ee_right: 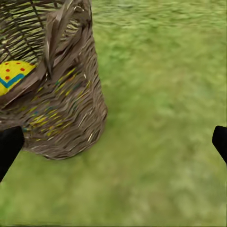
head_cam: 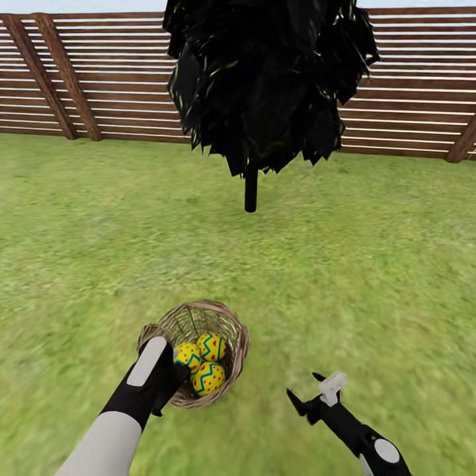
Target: Take the three Easter eggs out of the wicker basket on the lawn in the garden, then place them on the lawn next to a single tree (choose any tree) so that all three eggs are next to the same tree and none are left in the basket.
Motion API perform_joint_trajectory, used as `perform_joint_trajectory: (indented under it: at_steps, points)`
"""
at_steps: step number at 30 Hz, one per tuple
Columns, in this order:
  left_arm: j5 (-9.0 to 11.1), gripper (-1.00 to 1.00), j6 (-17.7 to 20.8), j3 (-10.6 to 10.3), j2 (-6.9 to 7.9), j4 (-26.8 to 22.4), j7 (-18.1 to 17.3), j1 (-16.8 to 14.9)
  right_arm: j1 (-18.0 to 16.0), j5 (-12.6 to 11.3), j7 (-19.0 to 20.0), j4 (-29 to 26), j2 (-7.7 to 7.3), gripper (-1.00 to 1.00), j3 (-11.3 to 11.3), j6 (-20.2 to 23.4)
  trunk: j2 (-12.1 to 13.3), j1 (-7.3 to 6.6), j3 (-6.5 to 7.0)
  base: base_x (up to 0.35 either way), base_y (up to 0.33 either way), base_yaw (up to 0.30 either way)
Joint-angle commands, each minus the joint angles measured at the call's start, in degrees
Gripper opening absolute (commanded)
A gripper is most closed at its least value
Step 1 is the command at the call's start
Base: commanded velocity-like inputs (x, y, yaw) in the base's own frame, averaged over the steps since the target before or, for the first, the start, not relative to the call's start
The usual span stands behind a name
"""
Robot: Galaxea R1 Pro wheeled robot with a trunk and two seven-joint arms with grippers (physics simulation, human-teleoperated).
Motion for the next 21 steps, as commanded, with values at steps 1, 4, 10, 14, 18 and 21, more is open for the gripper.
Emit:
perform_joint_trajectory:
  at_steps: [1,4,10,14,18,21]
  points:
    - [0.12,1.0,0.5,0.09,0.11,-0.06,0.27,-0.02,-0.03,0.21,2.67,-0.85,-0.04,1.0,-0.04,0.84,-0.43,0.22,-0.23,0.0,0.0,0.0]
    - [0.14,1.0,0.5,0.16,0.26,-0.1,0.25,-0.02,-0.03,0.42,7.02,-2.92,-0.06,1.0,-0.11,3.72,-1.64,0.88,-0.76,0.0,0.0,0.0]
    - [0.2,1.0,0.5,0.34,0.46,-0.13,0.2,-0.02,-0.03,0.59,9.11,-3.8,-0.07,1.0,-0.06,5.25,-4.04,2.2,-1.84,0.0,0.0,0.0]
    - [0.23,1.0,0.5,0.23,0.48,-0.52,0.16,-0.02,-0.03,0.65,9.27,-3.78,-0.07,1.0,-0.05,5.38,-5.65,3.07,-2.56,0.0,0.0,0.0]
    - [0.38,1.0,0.5,0.35,0.51,-0.56,-0.42,-0.02,-0.03,0.61,9.29,-3.75,-0.07,1.0,-0.05,5.4,-7.25,3.95,-3.28,0.0,0.0,0.0]
    - [0.4,1.0,0.5,0.36,0.51,-0.39,-1.5,-0.02,-0.03,0.61,9.3,-3.81,-0.07,1.0,-0.04,5.4,-8.45,4.61,-3.82,0.0,0.0,0.0]
